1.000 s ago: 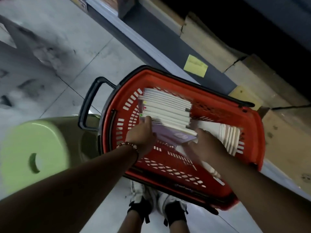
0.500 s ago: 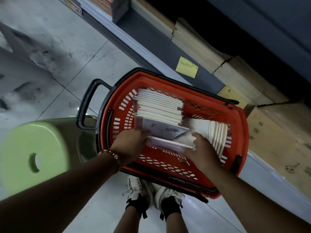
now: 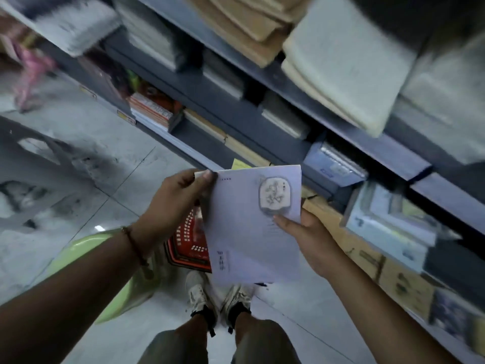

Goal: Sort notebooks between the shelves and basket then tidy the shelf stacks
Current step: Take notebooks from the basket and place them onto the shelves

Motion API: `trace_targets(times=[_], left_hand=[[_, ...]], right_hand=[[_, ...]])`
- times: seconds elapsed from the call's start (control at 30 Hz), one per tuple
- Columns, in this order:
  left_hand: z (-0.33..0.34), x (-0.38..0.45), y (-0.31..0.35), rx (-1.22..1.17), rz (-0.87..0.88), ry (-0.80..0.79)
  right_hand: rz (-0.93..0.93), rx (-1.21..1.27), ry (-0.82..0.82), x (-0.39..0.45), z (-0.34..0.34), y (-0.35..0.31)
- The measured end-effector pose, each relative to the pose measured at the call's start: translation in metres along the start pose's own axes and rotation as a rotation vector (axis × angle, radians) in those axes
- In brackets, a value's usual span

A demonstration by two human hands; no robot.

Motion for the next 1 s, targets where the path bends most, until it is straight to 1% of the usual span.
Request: trace_targets(times=[0.1, 0.17, 0.27, 0.33, 0.47, 0.6, 0.7, 0.77, 0.83, 0.9, 1.0], left_hand=[[0.021, -0.043, 0.041, -0.156, -0.075, -0.199], [0.035, -0.073, 0.052, -0.188, -0.115, -0.308], [0.050, -0.107, 0.069, -0.190, -0.127, -0.420], [0.058, -0.119, 0.093, -0.190, -0.103, -0.440], [0.074, -0.129, 0.159, -0.135, 0.018, -0.431], [0.093, -0.146, 0.224, -0.111, 0.128, -0.423], [0.119, -0.164, 0.264, -0.077, 0.204, -0.408], [0.144, -0.182, 0.291, -0.040, 0.261, -0.407], [0.177, -0.202, 0.315, -0.045, 0.307, -0.425], [0.216, -0.221, 0.333, -0.084, 0.302, -0.462], [0.276, -0.250, 0.349, -0.121, 0.247, -0.526]], right_hand=[[-0.084, 0.123, 0.026, -0.064, 0.000, -0.055], [-0.117, 0.197, 0.049, -0.102, -0.005, -0.082], [-0.188, 0.252, 0.099, -0.147, -0.016, -0.115], [-0.235, 0.299, 0.141, -0.169, -0.026, -0.132], [-0.355, 0.404, 0.214, -0.213, -0.052, -0.167], [-0.497, 0.439, 0.233, -0.258, -0.085, -0.192], [-0.597, 0.435, 0.259, -0.297, -0.115, -0.200], [-0.643, 0.442, 0.290, -0.325, -0.140, -0.198], [-0.651, 0.424, 0.314, -0.354, -0.169, -0.189], [-0.626, 0.408, 0.339, -0.385, -0.199, -0.177], [-0.603, 0.411, 0.363, -0.434, -0.242, -0.157]])
Point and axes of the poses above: each hand's wrist, its own x-axis towards the middle knuckle, its own z-axis out of the palm, y = z × x, the point moved 7 cm from there along x, towards the middle knuckle, and after that the axes turned 5 degrees about x, right-handed, at the moved point
